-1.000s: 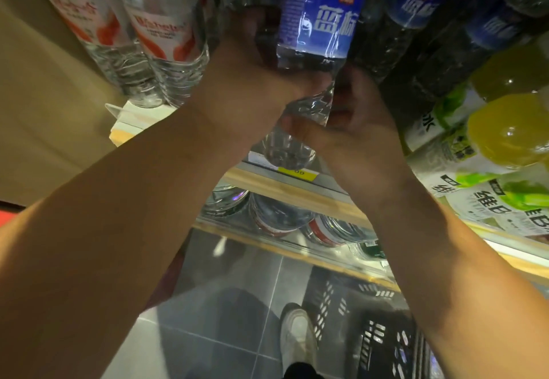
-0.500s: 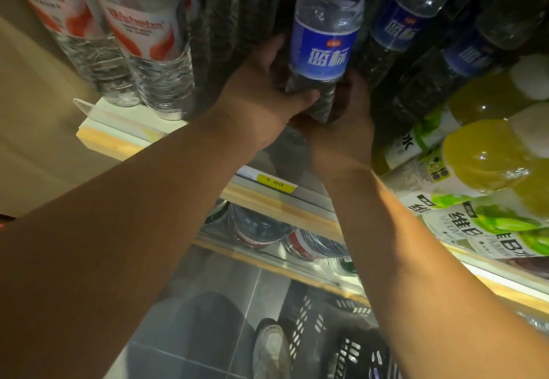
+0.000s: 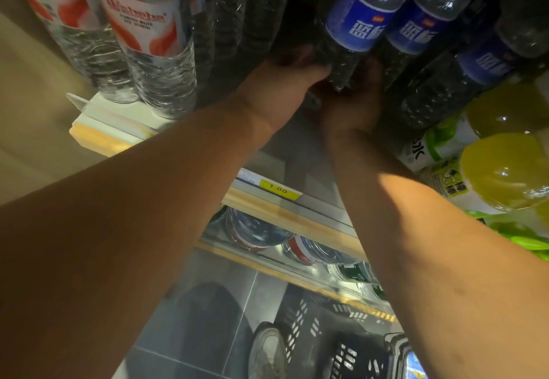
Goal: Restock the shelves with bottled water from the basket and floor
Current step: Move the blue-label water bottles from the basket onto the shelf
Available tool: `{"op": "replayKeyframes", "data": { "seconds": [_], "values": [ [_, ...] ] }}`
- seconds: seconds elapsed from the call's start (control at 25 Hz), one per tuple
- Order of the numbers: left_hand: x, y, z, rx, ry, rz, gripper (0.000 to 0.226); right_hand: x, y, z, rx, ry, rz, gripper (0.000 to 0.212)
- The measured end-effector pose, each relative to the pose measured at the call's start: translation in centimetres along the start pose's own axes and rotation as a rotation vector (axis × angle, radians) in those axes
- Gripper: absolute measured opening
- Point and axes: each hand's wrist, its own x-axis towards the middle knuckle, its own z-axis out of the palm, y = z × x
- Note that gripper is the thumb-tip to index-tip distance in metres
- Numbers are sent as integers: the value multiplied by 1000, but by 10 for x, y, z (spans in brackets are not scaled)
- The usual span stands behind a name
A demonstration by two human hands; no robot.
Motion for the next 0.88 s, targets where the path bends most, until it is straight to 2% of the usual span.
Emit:
{"op": "replayKeyframes", "data": {
  "seconds": [0.08,0.2,0.32,0.44,0.52,0.6,0.68,0.76,0.88],
  "values": [
    [7,2,1,2,-6,-10,17,6,-1,1,7,3,35,68],
    [16,2,1,-103,-20,-58,28,13,1,5,-19,47,13,64],
    [20,2,1,-59,-20,-49,38,18,2,7,-20,62,26,60],
    [14,2,-2,-38,-27,-66,40,16,4,-3,-81,-7,86,56],
    [5,4,-7,-37,-21,-131,37,3,8,-20,-233,-65,87,53],
    [-10,7,-15,145,32,-144,42,-19,3,-38,-417,-100,49,57],
    [-31,13,-24,309,98,-70,46,-39,-8,-53,-473,-132,45,69],
    [-64,29,-33,594,50,-10,46,-66,-29,-70,-469,-166,84,75],
    [-117,53,-45,954,-70,34,50,-121,-69,-99,-703,-203,-10,64]
  ]
}}
